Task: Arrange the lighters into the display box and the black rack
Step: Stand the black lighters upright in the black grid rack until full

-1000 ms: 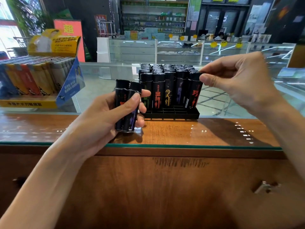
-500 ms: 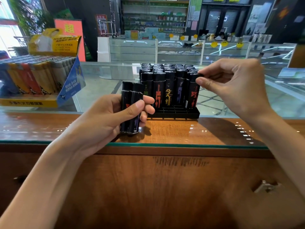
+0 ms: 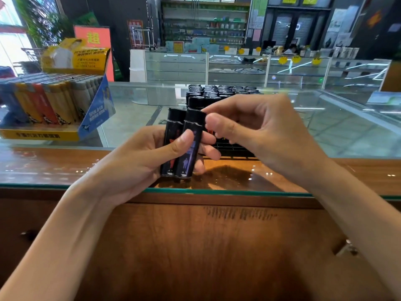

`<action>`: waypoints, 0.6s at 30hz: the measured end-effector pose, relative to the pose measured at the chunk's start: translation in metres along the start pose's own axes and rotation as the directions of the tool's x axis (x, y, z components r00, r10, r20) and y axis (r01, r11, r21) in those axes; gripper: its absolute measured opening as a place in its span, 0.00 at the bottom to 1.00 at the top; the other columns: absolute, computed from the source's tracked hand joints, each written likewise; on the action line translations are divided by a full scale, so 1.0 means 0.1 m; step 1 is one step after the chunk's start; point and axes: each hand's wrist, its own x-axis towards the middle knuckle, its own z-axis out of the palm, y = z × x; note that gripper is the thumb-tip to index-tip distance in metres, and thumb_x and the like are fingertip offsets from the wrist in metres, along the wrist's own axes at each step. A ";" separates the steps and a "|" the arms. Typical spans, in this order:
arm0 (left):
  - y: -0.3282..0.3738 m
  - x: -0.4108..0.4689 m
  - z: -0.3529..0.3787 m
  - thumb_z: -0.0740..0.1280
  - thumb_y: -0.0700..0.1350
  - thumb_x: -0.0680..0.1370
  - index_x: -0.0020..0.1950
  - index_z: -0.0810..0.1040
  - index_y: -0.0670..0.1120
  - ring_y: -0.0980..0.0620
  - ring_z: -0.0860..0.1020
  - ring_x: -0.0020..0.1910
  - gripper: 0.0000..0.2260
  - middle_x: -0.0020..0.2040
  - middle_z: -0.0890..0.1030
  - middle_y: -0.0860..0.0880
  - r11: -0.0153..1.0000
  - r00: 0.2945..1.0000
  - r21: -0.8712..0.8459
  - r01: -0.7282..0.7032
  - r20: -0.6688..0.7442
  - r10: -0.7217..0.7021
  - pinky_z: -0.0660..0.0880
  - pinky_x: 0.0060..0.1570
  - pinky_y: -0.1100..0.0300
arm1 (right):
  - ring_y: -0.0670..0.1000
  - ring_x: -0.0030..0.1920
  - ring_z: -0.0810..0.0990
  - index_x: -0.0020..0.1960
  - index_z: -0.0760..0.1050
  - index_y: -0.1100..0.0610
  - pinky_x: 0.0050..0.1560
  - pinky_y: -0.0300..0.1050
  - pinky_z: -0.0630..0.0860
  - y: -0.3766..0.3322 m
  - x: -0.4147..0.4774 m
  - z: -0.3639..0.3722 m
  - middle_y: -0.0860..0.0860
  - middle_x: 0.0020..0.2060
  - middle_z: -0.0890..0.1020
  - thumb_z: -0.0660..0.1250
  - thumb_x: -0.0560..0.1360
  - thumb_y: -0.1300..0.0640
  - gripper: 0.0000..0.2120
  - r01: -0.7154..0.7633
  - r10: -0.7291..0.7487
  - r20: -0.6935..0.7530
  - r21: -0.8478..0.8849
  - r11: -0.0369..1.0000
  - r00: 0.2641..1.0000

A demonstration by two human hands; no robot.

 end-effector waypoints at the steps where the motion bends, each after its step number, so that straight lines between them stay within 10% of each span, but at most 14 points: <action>1: 0.00 0.00 0.00 0.64 0.50 0.73 0.54 0.82 0.46 0.53 0.82 0.41 0.15 0.47 0.84 0.45 1.000 1.000 0.002 -0.006 0.009 0.006 0.78 0.42 0.63 | 0.46 0.41 0.83 0.50 0.81 0.59 0.42 0.34 0.77 -0.01 0.01 0.04 0.52 0.39 0.85 0.70 0.72 0.58 0.08 -0.016 0.015 0.024 0.053 0.998 1.000; 6: -0.01 0.00 -0.01 0.63 0.50 0.74 0.55 0.81 0.45 0.51 0.81 0.41 0.15 0.48 0.84 0.43 0.999 1.000 0.037 -0.016 0.023 0.015 0.77 0.42 0.62 | 0.58 0.33 0.79 0.47 0.79 0.66 0.33 0.31 0.75 -0.02 0.03 0.08 0.64 0.35 0.80 0.69 0.73 0.63 0.06 -0.073 0.059 0.068 0.232 0.970 0.996; 14: -0.01 -0.01 0.03 0.62 0.50 0.74 0.53 0.81 0.42 0.50 0.83 0.42 0.16 0.48 0.84 0.42 1.000 1.000 0.022 0.010 -0.003 -0.010 0.78 0.42 0.62 | 0.39 0.32 0.76 0.44 0.80 0.61 0.35 0.30 0.71 0.03 0.07 0.10 0.45 0.31 0.80 0.70 0.73 0.60 0.04 -0.106 0.092 0.072 0.214 0.971 0.993; 18: 0.00 -0.01 0.03 0.57 0.48 0.76 0.55 0.81 0.41 0.47 0.83 0.47 0.17 0.51 0.83 0.41 0.999 1.000 -0.046 0.012 -0.020 -0.013 0.79 0.47 0.58 | 0.45 0.33 0.71 0.45 0.80 0.60 0.37 0.41 0.68 0.09 0.09 0.02 0.48 0.31 0.77 0.68 0.74 0.60 0.04 -0.120 0.110 0.057 0.208 0.971 0.992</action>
